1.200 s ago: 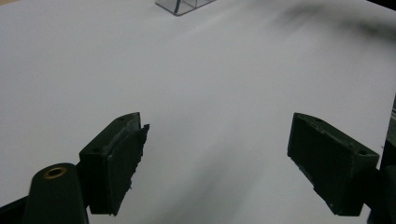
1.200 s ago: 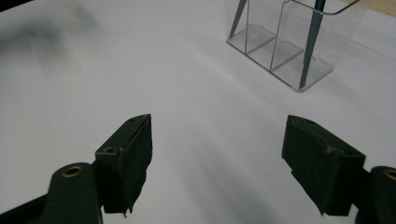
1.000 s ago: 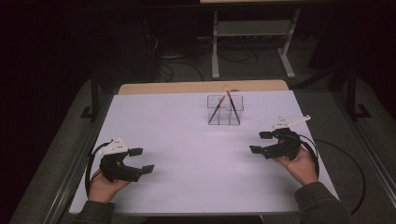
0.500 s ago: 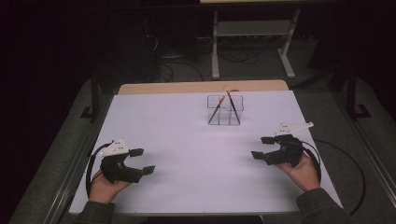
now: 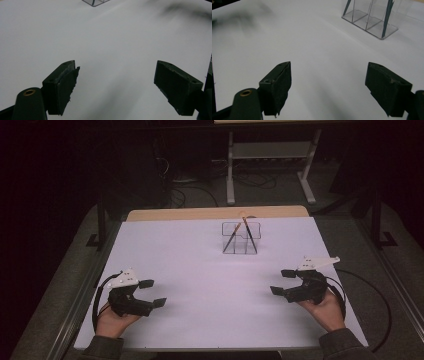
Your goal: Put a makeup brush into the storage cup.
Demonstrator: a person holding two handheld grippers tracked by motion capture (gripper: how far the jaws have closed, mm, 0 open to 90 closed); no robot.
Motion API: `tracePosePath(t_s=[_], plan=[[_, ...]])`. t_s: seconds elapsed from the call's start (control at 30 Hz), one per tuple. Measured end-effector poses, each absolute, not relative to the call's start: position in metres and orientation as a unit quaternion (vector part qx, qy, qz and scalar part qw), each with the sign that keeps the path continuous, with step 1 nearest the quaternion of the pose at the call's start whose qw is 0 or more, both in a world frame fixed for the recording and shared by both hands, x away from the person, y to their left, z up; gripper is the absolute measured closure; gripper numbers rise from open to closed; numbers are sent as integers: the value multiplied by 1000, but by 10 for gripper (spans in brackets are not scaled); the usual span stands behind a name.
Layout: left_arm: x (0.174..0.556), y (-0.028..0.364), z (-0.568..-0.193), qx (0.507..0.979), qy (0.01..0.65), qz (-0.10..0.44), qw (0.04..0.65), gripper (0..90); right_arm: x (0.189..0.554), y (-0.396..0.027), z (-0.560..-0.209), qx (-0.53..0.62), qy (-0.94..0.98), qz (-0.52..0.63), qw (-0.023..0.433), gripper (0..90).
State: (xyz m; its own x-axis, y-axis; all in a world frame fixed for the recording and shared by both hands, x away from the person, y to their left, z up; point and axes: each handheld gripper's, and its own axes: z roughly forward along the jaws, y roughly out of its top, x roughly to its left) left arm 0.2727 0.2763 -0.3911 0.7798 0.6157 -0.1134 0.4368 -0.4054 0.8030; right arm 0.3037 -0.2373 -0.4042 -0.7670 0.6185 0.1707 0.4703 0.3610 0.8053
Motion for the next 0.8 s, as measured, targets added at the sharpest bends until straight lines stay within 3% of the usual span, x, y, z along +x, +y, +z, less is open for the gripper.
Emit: tracePosePath(t_s=[0.8], plan=[[271,277,-394,832,316,98,446,172,285,-244,-418,345,814,459,92,148]])
